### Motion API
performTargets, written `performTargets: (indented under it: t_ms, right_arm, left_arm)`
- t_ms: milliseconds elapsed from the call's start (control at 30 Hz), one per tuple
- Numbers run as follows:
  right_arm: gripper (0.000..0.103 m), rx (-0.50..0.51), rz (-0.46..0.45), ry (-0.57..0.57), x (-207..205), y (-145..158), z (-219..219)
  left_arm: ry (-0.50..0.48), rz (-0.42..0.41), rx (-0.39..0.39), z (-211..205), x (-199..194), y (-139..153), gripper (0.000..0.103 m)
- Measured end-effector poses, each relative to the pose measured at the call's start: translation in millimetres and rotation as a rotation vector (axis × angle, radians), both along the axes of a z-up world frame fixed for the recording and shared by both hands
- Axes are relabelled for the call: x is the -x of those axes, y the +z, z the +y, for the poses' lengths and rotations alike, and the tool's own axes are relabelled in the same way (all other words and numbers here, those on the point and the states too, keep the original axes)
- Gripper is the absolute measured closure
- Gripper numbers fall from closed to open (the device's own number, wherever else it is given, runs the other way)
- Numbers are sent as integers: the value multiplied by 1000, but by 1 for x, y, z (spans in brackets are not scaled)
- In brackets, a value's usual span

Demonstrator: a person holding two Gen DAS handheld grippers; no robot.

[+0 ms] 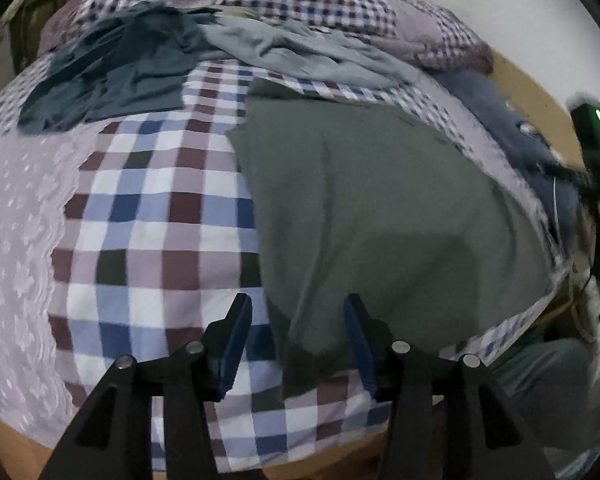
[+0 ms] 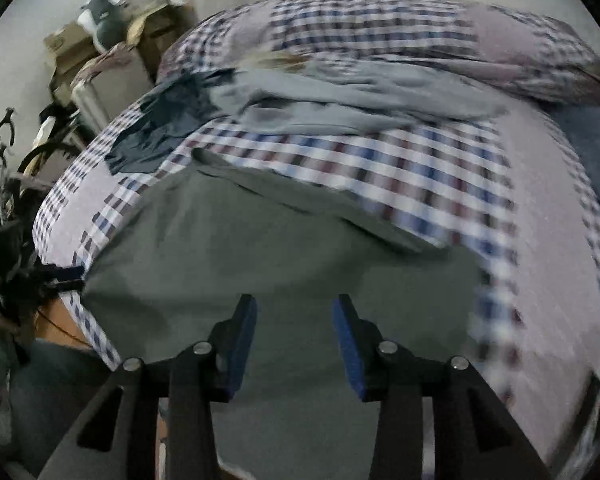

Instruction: Fold clothes

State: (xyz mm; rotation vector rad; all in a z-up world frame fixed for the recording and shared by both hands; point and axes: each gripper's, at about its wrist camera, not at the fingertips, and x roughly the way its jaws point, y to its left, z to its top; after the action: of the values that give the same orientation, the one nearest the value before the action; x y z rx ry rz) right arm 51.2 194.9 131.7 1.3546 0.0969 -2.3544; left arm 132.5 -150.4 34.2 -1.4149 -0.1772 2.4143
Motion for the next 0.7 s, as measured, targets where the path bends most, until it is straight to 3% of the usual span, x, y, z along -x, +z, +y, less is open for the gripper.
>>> performTargets:
  t_ms: [33,67,333,433,533,700]
  right_arm:
    - [60,2,-19,10,12,-7,-15]
    - [60,3,-34,16,24,-15,-28]
    - [60,-76,-116,-1,101,-70,-89]
    - [60,-116,-90,-17,130,-79,-101]
    - [62,-140,-29,-57,170,-76,-109]
    - [61,-92,128,-177,210,-31,-106]
  left_arm:
    - [-10,6,5,2,-2,-1,91]
    - [-20,1,-4,2,-3,-3,102]
    - [-8,10,-80,-12,-12,-5,102]
    - [-22,5,-105,-15,-16,-8,102]
    - [-16,5,-136,-21,-18,-7,102]
    - [52,-7,-187,-43,-20,-7,101]
